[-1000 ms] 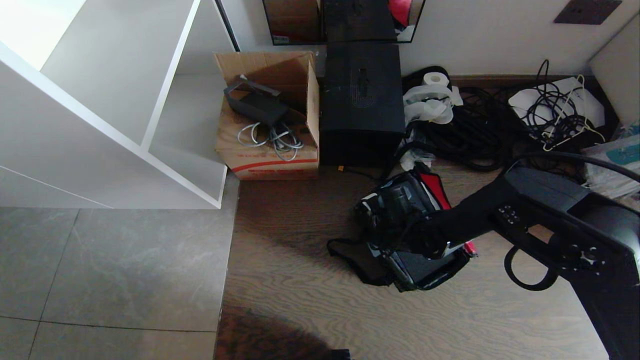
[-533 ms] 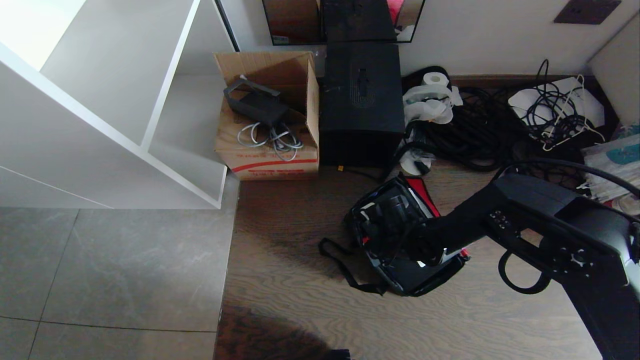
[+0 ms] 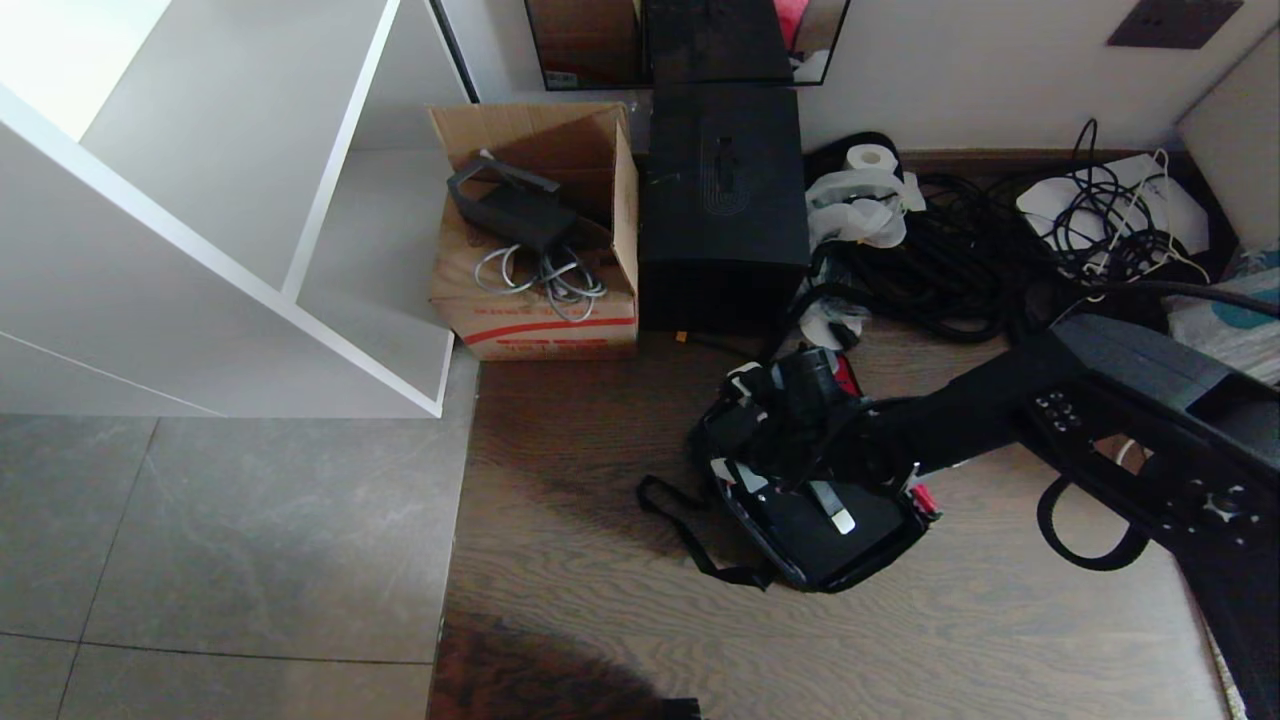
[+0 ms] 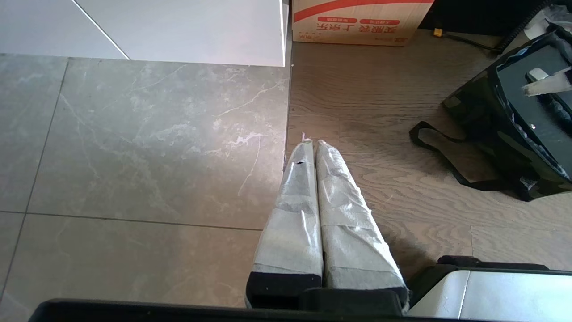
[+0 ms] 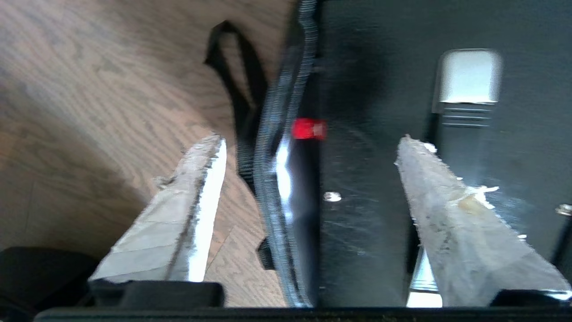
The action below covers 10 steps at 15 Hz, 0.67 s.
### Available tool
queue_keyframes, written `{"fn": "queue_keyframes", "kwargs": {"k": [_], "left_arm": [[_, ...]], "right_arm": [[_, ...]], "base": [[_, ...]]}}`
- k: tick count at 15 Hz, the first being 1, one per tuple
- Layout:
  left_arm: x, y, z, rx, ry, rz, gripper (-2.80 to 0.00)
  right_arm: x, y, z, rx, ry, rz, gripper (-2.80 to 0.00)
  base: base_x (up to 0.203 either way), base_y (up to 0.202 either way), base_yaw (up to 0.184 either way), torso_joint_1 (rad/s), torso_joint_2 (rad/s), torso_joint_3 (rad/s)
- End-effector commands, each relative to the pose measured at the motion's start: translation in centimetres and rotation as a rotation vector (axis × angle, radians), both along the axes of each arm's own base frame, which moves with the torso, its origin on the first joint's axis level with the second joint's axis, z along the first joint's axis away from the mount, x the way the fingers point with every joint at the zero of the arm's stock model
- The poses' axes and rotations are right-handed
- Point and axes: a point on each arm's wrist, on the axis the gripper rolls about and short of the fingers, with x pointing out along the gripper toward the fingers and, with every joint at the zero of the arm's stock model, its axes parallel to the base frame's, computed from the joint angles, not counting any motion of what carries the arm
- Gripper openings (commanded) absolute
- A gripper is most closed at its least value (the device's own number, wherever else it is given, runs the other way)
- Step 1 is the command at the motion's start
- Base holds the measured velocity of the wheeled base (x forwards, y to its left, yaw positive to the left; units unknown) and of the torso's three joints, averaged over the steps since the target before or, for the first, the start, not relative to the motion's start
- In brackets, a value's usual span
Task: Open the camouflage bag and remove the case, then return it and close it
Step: Close the top of the storage box
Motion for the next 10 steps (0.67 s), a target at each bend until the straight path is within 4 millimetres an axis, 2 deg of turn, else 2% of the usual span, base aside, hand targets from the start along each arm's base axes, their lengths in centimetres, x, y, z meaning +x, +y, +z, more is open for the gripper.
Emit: {"fn": "queue_keyframes", "kwargs": {"k": [1, 6, 10], "left_arm": [[0.0, 0.0, 0.0, 0.0, -0.001, 0.0, -2.8], [0.0, 0.0, 0.0, 0.0, -0.001, 0.0, -2.8], [0.0, 0.0, 0.0, 0.0, 0.001, 0.0, -2.8]], "right_arm": [[0.3, -1.3, 0.9, 0.012, -0.012, -0.025, 0.0], [0.9, -6.6, 2.2, 0.109, 0.015, -0.076, 0.0], [0.4, -11.7, 2.5, 0.218, 0.052, -0.222, 0.0]], "base": [[0.0, 0.0, 0.0, 0.0, 0.0, 0.0], [0.0, 0.0, 0.0, 0.0, 0.0, 0.0], [0.0, 0.0, 0.0, 0.0, 0.0, 0.0]]}}
